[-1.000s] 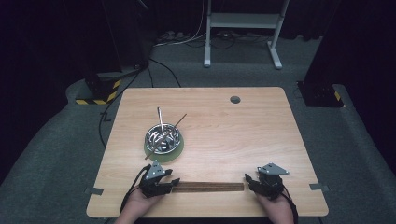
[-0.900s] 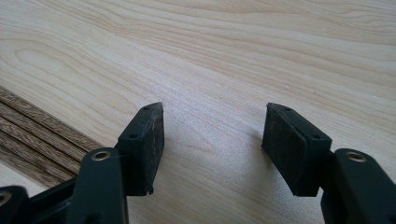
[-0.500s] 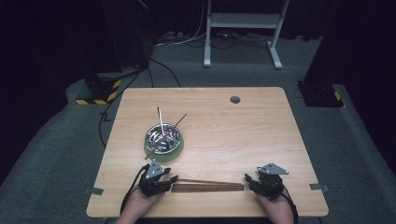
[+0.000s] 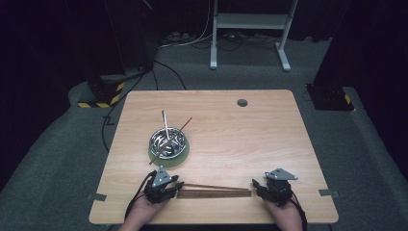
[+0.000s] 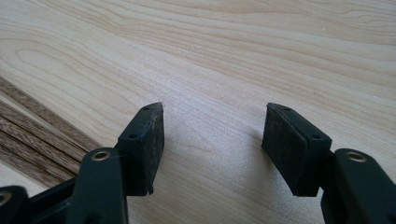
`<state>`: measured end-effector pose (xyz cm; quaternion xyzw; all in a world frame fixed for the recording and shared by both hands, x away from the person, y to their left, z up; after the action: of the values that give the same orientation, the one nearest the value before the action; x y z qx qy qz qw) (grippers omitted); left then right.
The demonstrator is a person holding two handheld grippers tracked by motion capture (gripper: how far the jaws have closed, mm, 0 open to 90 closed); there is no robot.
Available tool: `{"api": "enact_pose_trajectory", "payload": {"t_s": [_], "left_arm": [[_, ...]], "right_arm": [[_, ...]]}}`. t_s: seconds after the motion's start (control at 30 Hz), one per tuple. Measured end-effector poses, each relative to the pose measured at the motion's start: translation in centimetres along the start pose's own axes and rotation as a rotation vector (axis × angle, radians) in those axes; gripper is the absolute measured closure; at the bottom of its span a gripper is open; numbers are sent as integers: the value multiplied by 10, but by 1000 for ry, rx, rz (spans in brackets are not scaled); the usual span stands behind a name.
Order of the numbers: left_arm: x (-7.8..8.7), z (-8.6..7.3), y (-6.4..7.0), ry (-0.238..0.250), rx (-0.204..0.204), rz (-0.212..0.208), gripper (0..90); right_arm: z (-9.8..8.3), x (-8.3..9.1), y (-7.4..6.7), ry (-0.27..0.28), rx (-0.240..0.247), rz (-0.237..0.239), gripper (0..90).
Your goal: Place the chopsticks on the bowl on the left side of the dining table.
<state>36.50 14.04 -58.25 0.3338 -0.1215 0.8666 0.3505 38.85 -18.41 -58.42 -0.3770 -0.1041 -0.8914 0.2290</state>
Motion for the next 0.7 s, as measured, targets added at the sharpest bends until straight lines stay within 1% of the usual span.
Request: {"api": "enact_pose_trajectory", "payload": {"t_s": [0.03, 0.07, 0.1, 0.4, 0.7], "left_arm": [[-1, 0, 1, -9, -2, -1, 670], [-2, -1, 1, -14, -14, -3, 683], [-2, -1, 2, -17, -13, 1, 693], [-2, -1, 3, -16, -21, 2, 780], [-2, -1, 2, -14, -18, 17, 814]], "right_arm": [[0, 0, 0, 0, 0, 0, 387], [0, 0, 0, 0, -1, 0, 388], [0, 0, 0, 0, -1, 0, 387], [0, 0, 0, 0, -1, 0, 388], [0, 0, 0, 0, 0, 0, 387]]}}
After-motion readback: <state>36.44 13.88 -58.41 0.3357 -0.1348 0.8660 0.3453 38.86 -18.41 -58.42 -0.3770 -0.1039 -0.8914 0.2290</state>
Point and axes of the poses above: each handheld gripper's, and its own axes: x roughly backward along the jaws, z roughly out of its top, y roughly to its right, the point moved 9 cm from there along -x, roughly forward along the jaws, and after that the axes turned 3 degrees about -y, right-handed, at the moved point
